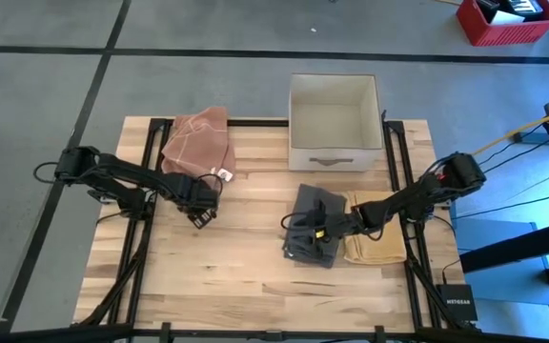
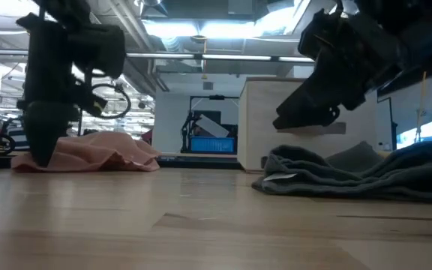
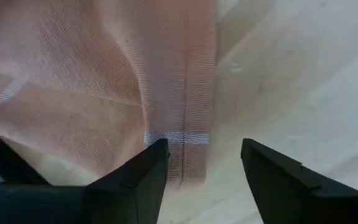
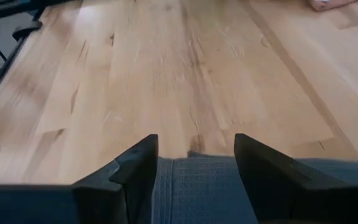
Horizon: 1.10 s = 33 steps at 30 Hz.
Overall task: Fold towel
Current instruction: Fold the brown towel
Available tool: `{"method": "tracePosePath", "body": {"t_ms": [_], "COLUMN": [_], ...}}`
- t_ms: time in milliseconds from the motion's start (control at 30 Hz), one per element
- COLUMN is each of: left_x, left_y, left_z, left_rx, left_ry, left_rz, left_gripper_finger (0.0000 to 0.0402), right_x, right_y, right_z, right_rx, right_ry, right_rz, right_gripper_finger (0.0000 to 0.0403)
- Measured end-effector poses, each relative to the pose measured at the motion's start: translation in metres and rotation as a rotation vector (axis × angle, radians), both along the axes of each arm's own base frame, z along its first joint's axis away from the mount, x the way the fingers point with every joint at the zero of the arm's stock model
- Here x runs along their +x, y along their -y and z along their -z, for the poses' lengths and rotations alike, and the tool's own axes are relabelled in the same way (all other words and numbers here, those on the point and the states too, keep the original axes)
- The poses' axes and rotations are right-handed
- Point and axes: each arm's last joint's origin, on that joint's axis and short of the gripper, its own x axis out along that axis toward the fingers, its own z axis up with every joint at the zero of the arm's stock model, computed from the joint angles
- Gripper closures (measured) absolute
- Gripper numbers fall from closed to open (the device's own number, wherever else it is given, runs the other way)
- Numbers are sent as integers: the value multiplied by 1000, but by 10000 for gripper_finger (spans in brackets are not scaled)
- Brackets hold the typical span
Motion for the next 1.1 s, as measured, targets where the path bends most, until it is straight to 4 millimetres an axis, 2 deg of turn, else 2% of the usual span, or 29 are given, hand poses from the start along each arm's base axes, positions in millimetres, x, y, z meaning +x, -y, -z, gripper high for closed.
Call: {"method": "tracePosePath", "body": {"t_ms": [267, 367, 500, 567, 733, 867, 1000, 1100], "left_x": [-9, -8, -6, -6, 14, 32, 36, 31], "left_y": [0, 2, 9, 11, 43, 81, 119, 141], "left_z": [24, 24, 19, 16, -19, -63, -105, -124], "left_rx": [-1, 5, 115, 176, 93, 50, -28, -81], "left_ry": [39, 43, 52, 44, 200, 389, 562, 636], "left_rz": [27, 34, 155, 196, 327, 434, 516, 551], "left_gripper_finger": [232, 280, 382, 389, 398, 398, 399, 400], "right_x": [1, 1, 4, 7, 16, 29, 40, 46], "right_y": [0, 0, -2, -3, -3, 2, -1, -4], "right_z": [7, 6, 1, -3, -15, -31, -44, -43], "right_rx": [-11, -18, -12, 3, -21, -98, -188, -320], "right_ry": [-24, -18, 25, 46, 99, 157, 200, 193], "right_rz": [-2, -7, -29, -45, -32, 6, -66, -144], "right_gripper_finger": [187, 187, 187, 187, 187, 187, 187, 187]}}
